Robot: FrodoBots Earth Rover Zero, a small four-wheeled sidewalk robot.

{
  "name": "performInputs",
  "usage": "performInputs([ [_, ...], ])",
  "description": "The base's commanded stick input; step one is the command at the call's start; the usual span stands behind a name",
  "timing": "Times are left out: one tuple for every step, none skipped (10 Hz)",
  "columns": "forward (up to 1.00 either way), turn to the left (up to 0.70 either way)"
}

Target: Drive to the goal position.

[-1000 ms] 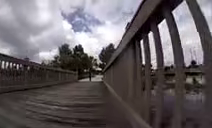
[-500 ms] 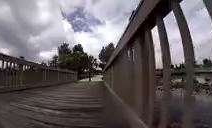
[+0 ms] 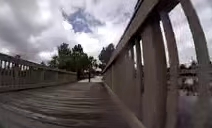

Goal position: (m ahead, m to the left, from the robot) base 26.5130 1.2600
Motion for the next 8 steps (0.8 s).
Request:
performInputs([
  [0.40, 0.24],
  [0.40, 0.24],
  [0.40, 0.24],
  [0.40, 0.24],
  [0.40, 0.24],
  [0.40, 0.24],
  [0.40, 0.24],
  [0.40, 0.24],
])
